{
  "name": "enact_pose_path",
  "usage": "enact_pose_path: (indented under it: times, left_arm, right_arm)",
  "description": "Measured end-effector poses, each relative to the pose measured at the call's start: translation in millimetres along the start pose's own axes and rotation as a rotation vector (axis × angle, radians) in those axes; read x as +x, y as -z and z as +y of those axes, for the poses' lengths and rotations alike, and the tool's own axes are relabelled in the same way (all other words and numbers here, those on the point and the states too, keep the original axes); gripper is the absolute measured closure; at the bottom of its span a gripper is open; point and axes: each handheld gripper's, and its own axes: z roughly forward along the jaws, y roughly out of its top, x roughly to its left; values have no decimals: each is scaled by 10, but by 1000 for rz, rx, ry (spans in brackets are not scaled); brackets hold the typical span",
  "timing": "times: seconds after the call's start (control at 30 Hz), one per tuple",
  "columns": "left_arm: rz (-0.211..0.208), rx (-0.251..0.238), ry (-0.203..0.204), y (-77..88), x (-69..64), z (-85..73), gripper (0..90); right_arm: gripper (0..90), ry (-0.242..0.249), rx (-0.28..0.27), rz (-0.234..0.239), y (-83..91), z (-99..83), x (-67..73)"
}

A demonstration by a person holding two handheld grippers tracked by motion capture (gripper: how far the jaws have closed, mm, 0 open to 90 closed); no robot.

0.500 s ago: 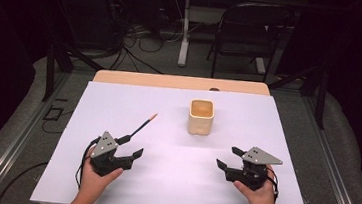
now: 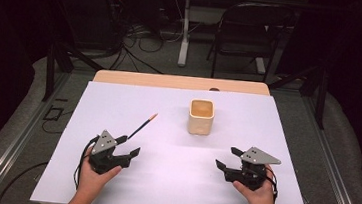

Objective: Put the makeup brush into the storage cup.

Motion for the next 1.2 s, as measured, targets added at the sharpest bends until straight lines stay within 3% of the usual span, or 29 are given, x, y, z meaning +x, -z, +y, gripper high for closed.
enact_pose_path:
  times: [0.47, 0.9, 1.2]
  left_arm:
    - [46, 101, -6, -70, 96, 70, 358]
    - [84, 186, 18, -142, 212, 124, 368]
    - [86, 225, 35, -152, 244, 120, 389]
  right_arm:
    - [279, -4, 10, -4, 18, -14, -2]
    - [279, -12, 10, -9, 35, -26, -20]
    - [279, -16, 11, -11, 35, -26, -25]
